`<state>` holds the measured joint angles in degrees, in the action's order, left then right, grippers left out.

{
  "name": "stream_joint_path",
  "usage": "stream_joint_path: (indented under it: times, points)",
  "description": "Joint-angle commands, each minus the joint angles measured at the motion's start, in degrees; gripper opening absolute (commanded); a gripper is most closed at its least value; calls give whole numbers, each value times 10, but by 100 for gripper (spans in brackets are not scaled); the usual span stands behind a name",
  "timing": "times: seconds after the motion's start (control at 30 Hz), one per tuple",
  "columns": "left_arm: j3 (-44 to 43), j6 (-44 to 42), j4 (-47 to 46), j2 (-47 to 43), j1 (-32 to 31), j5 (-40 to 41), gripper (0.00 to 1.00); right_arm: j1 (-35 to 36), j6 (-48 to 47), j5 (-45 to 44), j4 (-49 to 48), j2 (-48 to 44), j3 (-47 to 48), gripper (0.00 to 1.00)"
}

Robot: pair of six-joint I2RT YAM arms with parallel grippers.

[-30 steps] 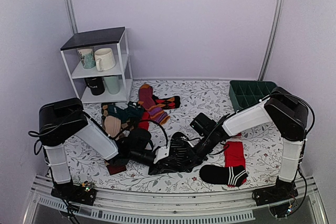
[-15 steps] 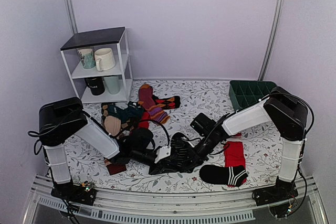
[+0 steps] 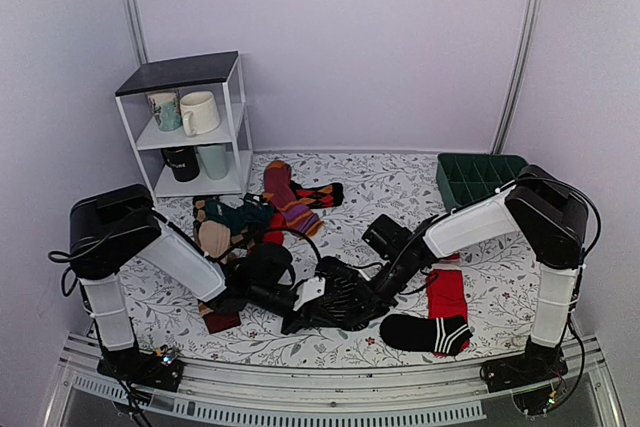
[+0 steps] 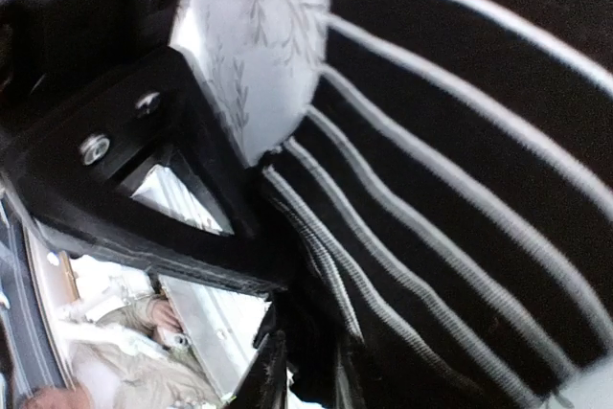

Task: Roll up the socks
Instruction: Roll the sock at the center of the board.

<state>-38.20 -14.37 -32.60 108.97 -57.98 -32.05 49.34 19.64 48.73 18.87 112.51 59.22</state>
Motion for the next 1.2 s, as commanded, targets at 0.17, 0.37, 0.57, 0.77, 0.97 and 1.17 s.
stream_joint_path:
  times: [0.17, 0.37, 0.57, 0.77, 0.97, 1.17]
  points:
    - [13, 59, 53, -8, 16, -43, 0, -3, 28, -108, -137, -100, -64, 38]
    - [14, 76, 53, 2, 30, -70, 0, 4, 7, -129, -260, -206, -159, 42]
    - [1, 87, 69, 14, 43, -96, 0, 97, -88, -302, -356, -283, -252, 43]
    - [-5, 92, 75, 25, 51, -115, 0, 138, -174, -376, -395, -266, -263, 44]
    - [-5, 92, 73, 27, 54, -118, 0, 162, -223, -388, -375, -202, -221, 45]
    - [-3, 93, 70, 27, 56, -120, 0, 184, -230, -397, -366, -153, -203, 42]
